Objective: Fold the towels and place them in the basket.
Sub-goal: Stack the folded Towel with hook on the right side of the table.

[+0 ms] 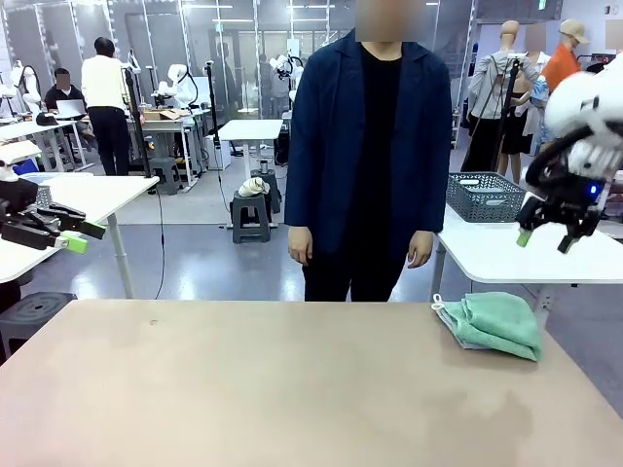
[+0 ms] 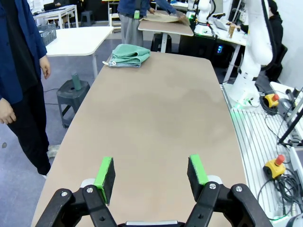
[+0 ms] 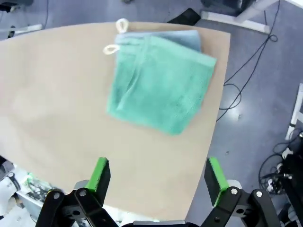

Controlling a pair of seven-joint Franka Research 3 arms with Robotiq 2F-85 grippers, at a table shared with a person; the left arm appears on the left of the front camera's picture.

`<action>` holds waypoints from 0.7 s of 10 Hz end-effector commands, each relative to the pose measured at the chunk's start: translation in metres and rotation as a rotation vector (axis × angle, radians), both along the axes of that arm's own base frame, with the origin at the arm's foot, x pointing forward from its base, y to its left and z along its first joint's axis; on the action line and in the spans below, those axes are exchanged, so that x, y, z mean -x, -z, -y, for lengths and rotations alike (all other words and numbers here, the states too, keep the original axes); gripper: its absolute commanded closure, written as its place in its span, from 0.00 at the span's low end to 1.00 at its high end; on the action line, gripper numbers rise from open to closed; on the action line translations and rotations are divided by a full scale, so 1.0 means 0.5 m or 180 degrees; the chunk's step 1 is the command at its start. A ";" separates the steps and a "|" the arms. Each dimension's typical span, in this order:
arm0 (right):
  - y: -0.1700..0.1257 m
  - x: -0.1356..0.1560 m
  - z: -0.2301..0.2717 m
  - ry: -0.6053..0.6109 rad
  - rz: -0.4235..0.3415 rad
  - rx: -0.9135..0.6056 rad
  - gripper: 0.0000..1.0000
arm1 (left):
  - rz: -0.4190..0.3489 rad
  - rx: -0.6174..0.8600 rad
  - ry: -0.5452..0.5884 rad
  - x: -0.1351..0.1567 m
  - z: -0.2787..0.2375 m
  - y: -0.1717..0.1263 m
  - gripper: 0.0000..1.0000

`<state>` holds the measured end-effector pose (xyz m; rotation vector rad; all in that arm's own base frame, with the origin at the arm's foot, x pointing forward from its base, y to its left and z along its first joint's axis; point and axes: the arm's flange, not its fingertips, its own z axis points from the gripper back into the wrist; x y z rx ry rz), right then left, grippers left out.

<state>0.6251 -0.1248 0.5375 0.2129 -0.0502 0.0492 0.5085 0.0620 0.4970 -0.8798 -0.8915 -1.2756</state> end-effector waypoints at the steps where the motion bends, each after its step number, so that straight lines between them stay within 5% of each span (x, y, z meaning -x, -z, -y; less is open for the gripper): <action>1: -0.166 0.147 -0.077 0.0164 0.0113 0.0168 0.00 | 0.0005 0.0014 0.0010 0.001 0.001 -0.002 0.21; 4: -0.360 0.339 -0.137 0.0468 0.0339 0.0283 0.00 | 0.0005 0.0014 0.0010 0.001 0.001 -0.002 0.21; 7: -0.423 0.445 -0.161 0.0613 0.0646 0.0510 0.00 | 0.0005 0.0014 0.0010 0.001 0.001 -0.002 0.21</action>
